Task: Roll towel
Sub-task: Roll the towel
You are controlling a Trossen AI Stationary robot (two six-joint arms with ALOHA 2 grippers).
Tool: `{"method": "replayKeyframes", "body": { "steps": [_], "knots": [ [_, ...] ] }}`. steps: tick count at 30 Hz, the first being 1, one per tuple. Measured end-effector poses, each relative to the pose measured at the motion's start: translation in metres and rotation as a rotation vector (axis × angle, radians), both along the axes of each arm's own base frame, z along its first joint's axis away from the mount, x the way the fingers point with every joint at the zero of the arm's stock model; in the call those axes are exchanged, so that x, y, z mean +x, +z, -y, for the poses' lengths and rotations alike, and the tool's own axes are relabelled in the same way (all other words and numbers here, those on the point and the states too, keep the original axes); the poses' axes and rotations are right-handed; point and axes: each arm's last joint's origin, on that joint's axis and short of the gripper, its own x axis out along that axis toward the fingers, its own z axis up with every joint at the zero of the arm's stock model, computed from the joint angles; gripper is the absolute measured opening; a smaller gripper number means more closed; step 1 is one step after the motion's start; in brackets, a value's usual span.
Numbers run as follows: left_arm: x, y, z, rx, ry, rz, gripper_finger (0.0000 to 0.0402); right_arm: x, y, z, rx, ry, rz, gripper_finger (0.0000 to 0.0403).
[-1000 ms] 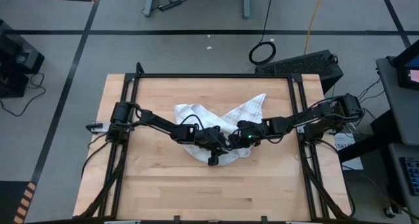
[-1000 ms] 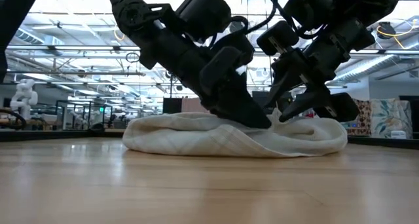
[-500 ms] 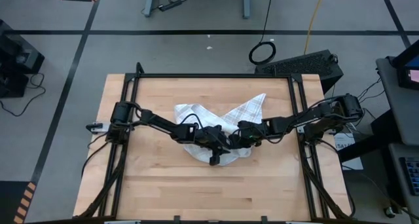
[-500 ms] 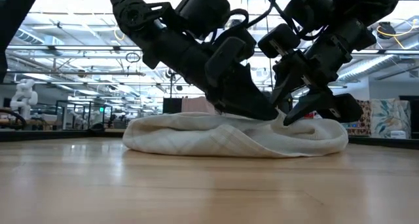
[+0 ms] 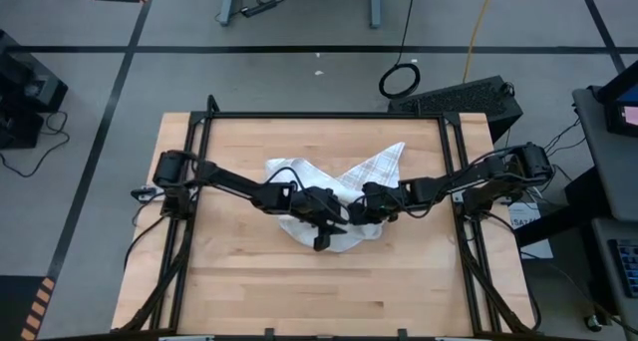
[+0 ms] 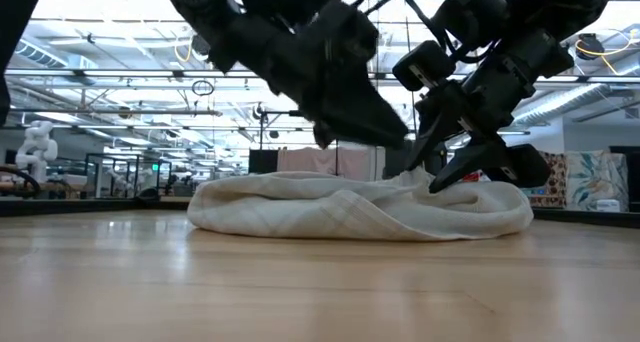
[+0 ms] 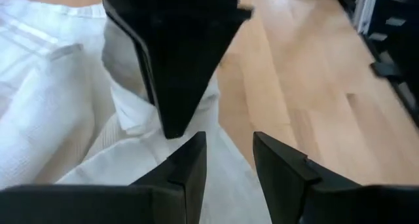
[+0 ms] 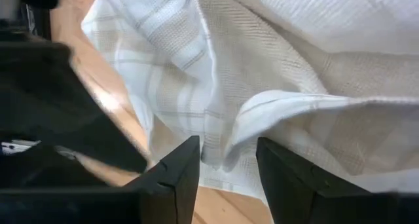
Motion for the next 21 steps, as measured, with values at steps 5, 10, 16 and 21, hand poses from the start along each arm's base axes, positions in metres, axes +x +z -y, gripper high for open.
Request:
{"method": "replayKeyframes", "body": {
  "steps": [5, 10, 16, 21],
  "knots": [
    [-0.009, -0.003, -0.011, -0.023, 0.076, -0.131, 0.0129, 0.002, -0.004, 0.0, 0.003, -0.003, -0.006, 0.0144],
    [-0.015, -0.01, -0.015, -0.014, 0.098, -0.23, 0.0129, 0.002, -0.006, 0.0, -0.005, -0.014, -0.017, 0.0135],
    [-0.017, -0.011, -0.016, -0.005, 0.105, -0.251, 0.0129, 0.002, -0.007, 0.001, -0.015, -0.048, -0.024, 0.004],
    [-0.017, -0.011, -0.016, -0.013, 0.113, -0.253, 0.0129, 0.001, -0.007, 0.001, -0.013, -0.056, -0.03, 0.001]
  ]
}}
